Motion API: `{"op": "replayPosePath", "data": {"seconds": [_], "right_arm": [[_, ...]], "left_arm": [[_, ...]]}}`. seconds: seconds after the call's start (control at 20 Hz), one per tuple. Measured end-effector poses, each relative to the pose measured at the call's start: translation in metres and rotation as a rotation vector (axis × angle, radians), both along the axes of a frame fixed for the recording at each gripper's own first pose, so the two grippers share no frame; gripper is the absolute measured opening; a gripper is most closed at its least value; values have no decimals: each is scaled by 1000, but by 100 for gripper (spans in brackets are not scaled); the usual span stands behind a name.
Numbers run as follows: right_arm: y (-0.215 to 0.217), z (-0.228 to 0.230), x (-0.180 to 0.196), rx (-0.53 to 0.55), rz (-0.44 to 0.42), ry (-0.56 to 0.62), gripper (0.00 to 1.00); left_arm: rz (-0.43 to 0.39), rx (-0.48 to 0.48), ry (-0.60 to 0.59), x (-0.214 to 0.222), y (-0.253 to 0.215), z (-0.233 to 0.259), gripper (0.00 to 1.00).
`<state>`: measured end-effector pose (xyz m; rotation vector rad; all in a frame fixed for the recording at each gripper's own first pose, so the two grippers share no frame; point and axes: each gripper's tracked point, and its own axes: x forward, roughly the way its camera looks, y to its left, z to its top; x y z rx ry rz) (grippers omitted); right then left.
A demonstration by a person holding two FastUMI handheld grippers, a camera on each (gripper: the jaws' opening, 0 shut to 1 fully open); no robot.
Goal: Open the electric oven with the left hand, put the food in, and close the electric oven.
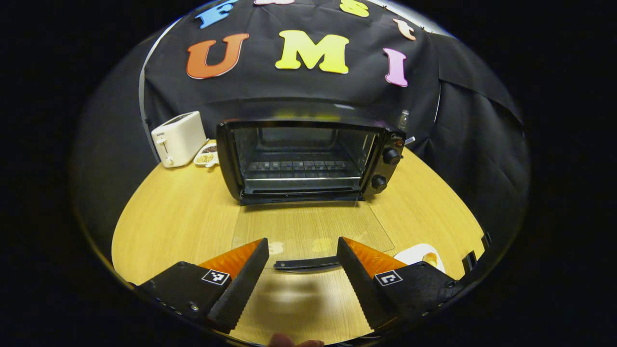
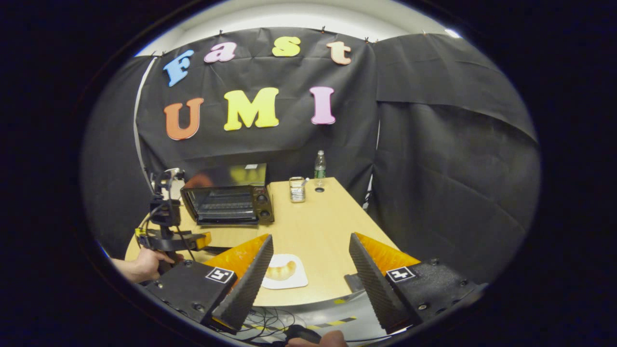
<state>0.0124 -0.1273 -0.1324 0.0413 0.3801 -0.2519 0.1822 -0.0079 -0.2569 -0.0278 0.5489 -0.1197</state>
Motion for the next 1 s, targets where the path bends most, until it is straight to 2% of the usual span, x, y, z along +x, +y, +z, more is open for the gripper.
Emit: {"op": "replayPosePath", "data": {"seconds": [0.15, 0.35, 0.55, 0.75, 1.0], "right_arm": [[9, -28, 12, 25, 37, 47, 97], [21, -89, 33, 89, 90, 167, 98], [32, -158, 64, 235, 136, 301, 98], [30, -206, 95, 351, 131, 378, 94], [17, -243, 125, 412, 113, 449, 90]], "left_arm": [[15, -10, -86, -34, 21, 38, 94], [88, -32, -151, -73, 48, 81, 93], [161, -37, -168, -94, 47, 103, 93], [174, -37, -176, -88, 33, 117, 93], [187, -21, -178, -67, 19, 125, 93]]}}
